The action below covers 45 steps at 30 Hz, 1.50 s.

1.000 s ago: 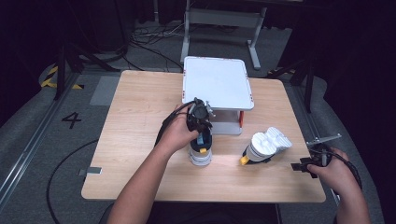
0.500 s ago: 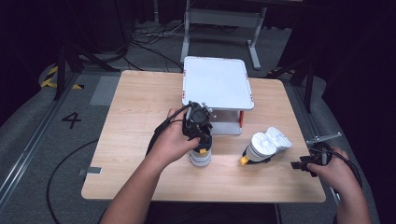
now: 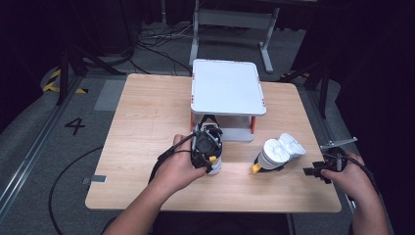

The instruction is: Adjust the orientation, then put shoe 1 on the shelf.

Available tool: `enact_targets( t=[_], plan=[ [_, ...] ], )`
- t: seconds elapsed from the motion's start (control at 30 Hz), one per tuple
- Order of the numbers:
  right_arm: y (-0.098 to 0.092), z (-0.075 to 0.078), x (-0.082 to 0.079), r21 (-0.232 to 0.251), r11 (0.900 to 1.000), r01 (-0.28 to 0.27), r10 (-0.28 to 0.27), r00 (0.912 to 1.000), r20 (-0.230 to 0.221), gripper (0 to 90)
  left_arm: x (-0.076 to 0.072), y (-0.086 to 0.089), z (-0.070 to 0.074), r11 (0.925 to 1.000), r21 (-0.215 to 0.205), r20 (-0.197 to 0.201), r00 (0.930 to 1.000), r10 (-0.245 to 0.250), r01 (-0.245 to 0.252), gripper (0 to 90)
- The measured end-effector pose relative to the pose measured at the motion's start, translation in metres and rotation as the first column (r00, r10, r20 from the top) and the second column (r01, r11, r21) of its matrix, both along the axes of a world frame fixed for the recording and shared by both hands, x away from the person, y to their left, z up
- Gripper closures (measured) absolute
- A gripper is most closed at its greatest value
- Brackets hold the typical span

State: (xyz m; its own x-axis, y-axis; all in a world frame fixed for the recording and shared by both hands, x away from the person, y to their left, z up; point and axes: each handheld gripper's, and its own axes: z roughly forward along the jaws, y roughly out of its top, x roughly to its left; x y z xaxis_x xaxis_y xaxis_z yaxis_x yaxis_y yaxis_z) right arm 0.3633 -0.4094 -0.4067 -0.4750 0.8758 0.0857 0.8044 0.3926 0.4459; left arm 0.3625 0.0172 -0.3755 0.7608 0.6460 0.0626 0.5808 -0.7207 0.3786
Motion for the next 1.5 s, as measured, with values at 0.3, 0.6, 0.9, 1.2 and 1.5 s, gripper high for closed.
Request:
enact_targets(
  t=[0.3, 0.6, 0.9, 1.2, 1.5],
  plan=[
    [-0.001, 0.0, 0.0, 0.013, 1.0, 0.0, -0.001, 0.9999, 0.013, 43.4, -0.005, -0.018, -0.023, 0.9892, 0.142, 0.098, 0.9949, 0.024, -0.038, 37.8],
    [0.006, -0.002, 0.001, 0.014, 0.999, -0.034, 0.034, 0.9994, 0.001, 42.3, 0.007, -0.017, -0.036, 0.9859, 0.105, 0.081, 0.9892, 0.123, -0.131, 30.6],
    [0.006, -0.002, 0.001, 0.009, 0.999, -0.04, 0.04, 0.9992, 0.006, 41.8, 0.016, -0.012, -0.03, 0.9844, -0.001, 0.15, 0.9733, 0.174, -0.176, 48.9],
    [0.008, -0.004, 0.002, 0.004, 0.999, -0.043, 0.043, 0.9991, 0.001, 41.4, 0.039, -0.022, -0.025, 0.975, -0.039, 0.127, 0.9667, 0.222, -0.219, 53.6],
    [0.009, -0.006, 0.003, 0.001, 0.999, -0.046, 0.046, 0.9989, -0.006, 41.2, 0.042, -0.019, -0.014, 0.9624, -0.128, 0.149, 0.9546, 0.258, -0.24, 76.5]
  ],
)
